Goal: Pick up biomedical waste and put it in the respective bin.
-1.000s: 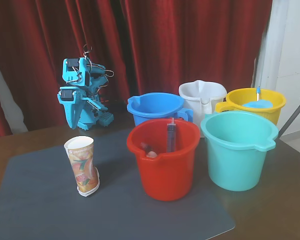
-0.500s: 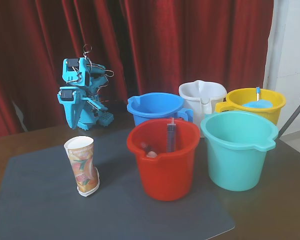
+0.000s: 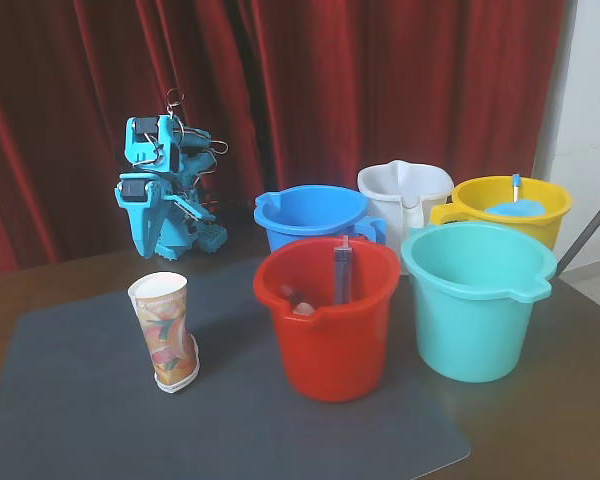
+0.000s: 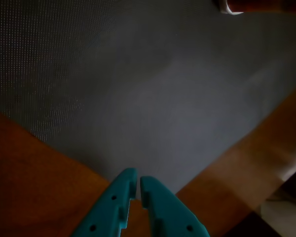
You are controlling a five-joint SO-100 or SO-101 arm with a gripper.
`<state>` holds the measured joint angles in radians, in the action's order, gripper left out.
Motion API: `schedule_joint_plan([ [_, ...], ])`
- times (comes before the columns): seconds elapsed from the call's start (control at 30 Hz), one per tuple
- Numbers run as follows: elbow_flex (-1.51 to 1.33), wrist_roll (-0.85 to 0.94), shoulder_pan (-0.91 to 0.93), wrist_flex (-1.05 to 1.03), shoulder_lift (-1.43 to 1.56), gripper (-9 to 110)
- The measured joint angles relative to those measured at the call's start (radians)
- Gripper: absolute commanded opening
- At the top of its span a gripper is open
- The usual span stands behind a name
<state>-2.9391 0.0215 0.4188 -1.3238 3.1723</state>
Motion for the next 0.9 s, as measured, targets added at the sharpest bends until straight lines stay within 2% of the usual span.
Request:
schedule_joint_plan([
  [0.67, 0.0, 0.0, 0.0, 0.005, 0.0, 0],
  [0.8, 0.0, -0.005, 0.0, 0.143, -0.009, 0],
  [0.9, 0.0, -0.167, -0.034, 0.295, -0.012, 0],
])
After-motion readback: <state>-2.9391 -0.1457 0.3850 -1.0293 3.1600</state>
